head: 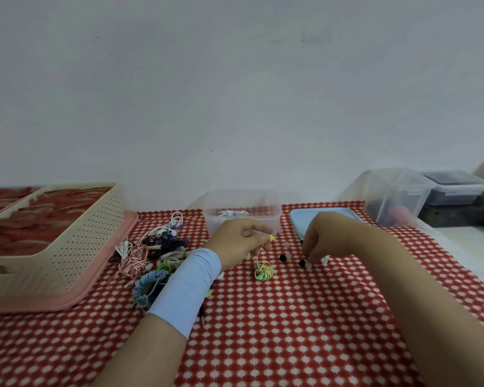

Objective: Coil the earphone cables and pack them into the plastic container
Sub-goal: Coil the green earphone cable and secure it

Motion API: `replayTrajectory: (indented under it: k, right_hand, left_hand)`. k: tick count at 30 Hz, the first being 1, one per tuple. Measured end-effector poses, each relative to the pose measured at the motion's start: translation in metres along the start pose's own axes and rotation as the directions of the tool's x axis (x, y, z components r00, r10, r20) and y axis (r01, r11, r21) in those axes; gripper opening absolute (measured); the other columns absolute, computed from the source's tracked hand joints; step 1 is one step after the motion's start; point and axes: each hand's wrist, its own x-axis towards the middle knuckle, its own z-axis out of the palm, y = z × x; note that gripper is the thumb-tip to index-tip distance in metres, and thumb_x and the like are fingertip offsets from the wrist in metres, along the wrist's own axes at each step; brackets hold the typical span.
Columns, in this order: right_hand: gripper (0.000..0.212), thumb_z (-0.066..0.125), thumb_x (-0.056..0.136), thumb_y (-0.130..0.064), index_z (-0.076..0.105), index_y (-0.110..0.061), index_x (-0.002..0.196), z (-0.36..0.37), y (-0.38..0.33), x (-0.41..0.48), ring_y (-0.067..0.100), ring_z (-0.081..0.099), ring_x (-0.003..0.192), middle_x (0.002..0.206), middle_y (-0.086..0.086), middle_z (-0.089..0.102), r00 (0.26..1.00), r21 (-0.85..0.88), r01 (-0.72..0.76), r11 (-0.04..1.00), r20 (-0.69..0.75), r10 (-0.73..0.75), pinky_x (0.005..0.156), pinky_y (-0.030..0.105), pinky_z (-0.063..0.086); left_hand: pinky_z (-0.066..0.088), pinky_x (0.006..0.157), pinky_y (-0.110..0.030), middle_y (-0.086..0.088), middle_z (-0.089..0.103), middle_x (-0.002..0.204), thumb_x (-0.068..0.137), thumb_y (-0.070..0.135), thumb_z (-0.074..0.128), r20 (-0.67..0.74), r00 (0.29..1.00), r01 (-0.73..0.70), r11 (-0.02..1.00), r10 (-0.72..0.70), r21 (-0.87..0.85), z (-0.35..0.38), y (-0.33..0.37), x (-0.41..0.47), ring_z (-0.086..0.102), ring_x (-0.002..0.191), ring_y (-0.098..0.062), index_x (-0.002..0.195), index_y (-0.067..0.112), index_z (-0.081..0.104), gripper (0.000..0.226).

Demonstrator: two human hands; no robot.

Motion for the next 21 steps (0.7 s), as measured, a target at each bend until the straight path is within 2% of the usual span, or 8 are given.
replayTrajectory:
  k: [3, 6, 8, 11, 14, 16, 18, 21]
  right_hand:
    - [0.01, 0.081, 0.084, -0.025, 0.083, -0.03, 0.092, 0.0, -0.001, 0.0, 0.001, 0.068, 0.085, 0.089, -0.02, 0.076, 0.999, 0.074, 0.027, 0.997, -0.028, -0.025, 0.083, 0.018, 0.051]
    - [0.009, 0.077, 0.089, -0.02, 0.082, -0.027, 0.092, -0.004, -0.001, -0.003, 0.0, 0.068, 0.073, 0.083, -0.017, 0.076, 0.993, 0.214, 0.076, 0.974, -0.105, -0.054, 0.069, 0.014, 0.051]
    - [0.01, 0.075, 0.09, -0.017, 0.08, -0.025, 0.09, -0.004, -0.003, -0.004, 0.003, 0.063, 0.057, 0.073, -0.012, 0.075, 0.99, 0.312, 0.108, 0.944, -0.124, -0.072, 0.06, 0.019, 0.053]
    - [0.009, 0.073, 0.091, -0.014, 0.076, -0.021, 0.095, 0.0, -0.012, -0.004, 0.007, 0.055, 0.046, 0.066, -0.007, 0.073, 0.985, 0.456, 0.15, 0.877, -0.142, -0.095, 0.047, 0.021, 0.046]
    - [0.008, 0.07, 0.095, -0.014, 0.078, -0.013, 0.094, 0.004, -0.018, -0.005, 0.01, 0.048, 0.042, 0.066, 0.001, 0.071, 0.988, 0.589, 0.152, 0.794, -0.122, -0.099, 0.042, 0.021, 0.039]
    - [0.008, 0.074, 0.092, -0.015, 0.08, -0.01, 0.093, 0.005, -0.02, -0.006, 0.011, 0.045, 0.044, 0.059, 0.003, 0.064, 0.991, 0.641, 0.137, 0.755, -0.086, -0.107, 0.043, 0.02, 0.037]
    - [0.006, 0.077, 0.089, -0.013, 0.08, -0.011, 0.094, 0.005, -0.021, -0.008, 0.011, 0.044, 0.046, 0.061, 0.007, 0.061, 0.991, 0.67, 0.131, 0.731, -0.071, -0.113, 0.043, 0.02, 0.037]
    - [0.008, 0.072, 0.093, -0.013, 0.079, -0.01, 0.096, 0.004, -0.024, -0.009, 0.01, 0.048, 0.045, 0.068, 0.005, 0.07, 0.987, 0.706, 0.159, 0.69, -0.12, -0.105, 0.042, 0.02, 0.037]
  left_hand:
    - [0.051, 0.066, -0.011, -0.002, 0.076, 0.088, 0.095, 0.014, 0.061, 0.0, 1.0, -0.002, 1.0, 0.002, -0.027, 0.001, 0.0, 0.0, 0.063, 0.078, -0.015, 0.106, 0.016, 0.071, 0.015]
    - [0.049, 0.062, -0.01, -0.003, 0.076, 0.09, 0.096, 0.013, 0.06, 0.001, 1.0, -0.007, 1.0, 0.008, -0.029, 0.0, 0.0, 0.0, 0.062, 0.076, -0.014, 0.104, 0.015, 0.073, 0.015]
    - [0.048, 0.061, -0.009, -0.001, 0.076, 0.089, 0.097, 0.014, 0.059, 0.0, 1.0, -0.003, 1.0, 0.003, -0.015, 0.0, 0.0, 0.0, 0.062, 0.075, -0.012, 0.103, 0.016, 0.073, 0.016]
    - [0.048, 0.062, -0.009, 0.003, 0.076, 0.087, 0.097, 0.016, 0.059, -0.004, 1.0, -0.003, 1.0, 0.003, 0.005, -0.001, -0.003, 0.0, 0.062, 0.073, -0.01, 0.103, 0.017, 0.074, 0.016]
    - [0.051, 0.064, -0.013, 0.007, 0.075, 0.083, 0.097, 0.017, 0.059, -0.02, 1.0, 0.001, 1.0, -0.001, -0.006, -0.002, -0.004, 0.001, 0.062, 0.071, -0.008, 0.102, 0.018, 0.074, 0.016]
    - [0.052, 0.067, -0.018, 0.008, 0.075, 0.084, 0.096, 0.019, 0.059, -0.03, 1.0, 0.003, 0.999, -0.004, -0.037, -0.004, -0.005, 0.001, 0.062, 0.07, -0.007, 0.102, 0.021, 0.074, 0.015]
    - [0.052, 0.069, -0.019, 0.007, 0.076, 0.087, 0.095, 0.02, 0.061, -0.031, 1.0, 0.005, 0.997, -0.008, -0.078, -0.006, -0.006, 0.001, 0.063, 0.072, -0.008, 0.102, 0.023, 0.074, 0.014]
    - [0.052, 0.069, -0.02, 0.005, 0.076, 0.089, 0.095, 0.019, 0.062, -0.022, 1.0, -0.001, 0.993, -0.002, -0.121, -0.008, -0.008, 0.001, 0.064, 0.072, -0.01, 0.103, 0.021, 0.074, 0.015]
